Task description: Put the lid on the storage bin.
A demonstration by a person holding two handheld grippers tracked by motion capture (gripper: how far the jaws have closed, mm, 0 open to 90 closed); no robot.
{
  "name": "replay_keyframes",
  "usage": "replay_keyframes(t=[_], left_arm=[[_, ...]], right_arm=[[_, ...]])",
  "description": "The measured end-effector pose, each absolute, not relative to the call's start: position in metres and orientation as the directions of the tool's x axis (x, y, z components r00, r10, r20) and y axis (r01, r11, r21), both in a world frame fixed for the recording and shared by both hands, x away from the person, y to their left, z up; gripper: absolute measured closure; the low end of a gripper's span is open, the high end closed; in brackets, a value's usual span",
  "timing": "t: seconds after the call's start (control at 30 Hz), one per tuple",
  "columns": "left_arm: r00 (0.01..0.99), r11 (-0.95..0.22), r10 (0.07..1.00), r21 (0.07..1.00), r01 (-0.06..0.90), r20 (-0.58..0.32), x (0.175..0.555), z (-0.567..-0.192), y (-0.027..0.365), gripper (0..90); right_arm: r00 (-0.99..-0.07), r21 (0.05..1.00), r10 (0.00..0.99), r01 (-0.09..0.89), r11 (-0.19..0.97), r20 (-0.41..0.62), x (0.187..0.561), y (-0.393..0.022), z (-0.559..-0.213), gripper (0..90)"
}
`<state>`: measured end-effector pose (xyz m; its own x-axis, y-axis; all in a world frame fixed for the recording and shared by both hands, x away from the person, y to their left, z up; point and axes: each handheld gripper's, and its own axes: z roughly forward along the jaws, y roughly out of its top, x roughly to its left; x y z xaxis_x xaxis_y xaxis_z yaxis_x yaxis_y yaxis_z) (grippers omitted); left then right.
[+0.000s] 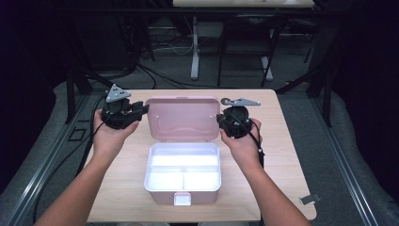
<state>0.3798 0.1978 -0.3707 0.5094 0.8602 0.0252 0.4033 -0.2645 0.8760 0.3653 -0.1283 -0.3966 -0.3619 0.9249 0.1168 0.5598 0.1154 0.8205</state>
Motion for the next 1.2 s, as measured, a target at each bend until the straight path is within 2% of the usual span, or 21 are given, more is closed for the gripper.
replay_keyframes(t=[0.17, 0.33, 0.6, 1.2], left_arm=[[0.513, -0.254, 0.858, 0.887, 0.386, 0.023, 0.381, -0.373, 0.193, 79.8], [0.506, -0.243, 0.863, 0.891, 0.383, 0.018, 0.381, -0.373, 0.192, 82.8], [0.502, -0.243, 0.865, 0.896, 0.372, 0.026, 0.378, -0.373, 0.192, 83.8], [0.506, -0.244, 0.862, 0.901, 0.358, 0.032, 0.372, -0.372, 0.192, 84.9]], right_arm=[[-0.350, 0.822, 0.930, 0.558, 0.113, 0.110, 0.365, -0.128, -0.397, 88.7], [-0.351, 0.825, 0.929, 0.554, 0.109, 0.113, 0.364, -0.129, -0.398, 88.5], [-0.353, 0.837, 0.928, 0.539, 0.096, 0.121, 0.366, -0.129, -0.397, 85.9], [-0.340, 0.873, 0.935, 0.481, 0.078, 0.104, 0.373, -0.127, -0.368, 86.2]])
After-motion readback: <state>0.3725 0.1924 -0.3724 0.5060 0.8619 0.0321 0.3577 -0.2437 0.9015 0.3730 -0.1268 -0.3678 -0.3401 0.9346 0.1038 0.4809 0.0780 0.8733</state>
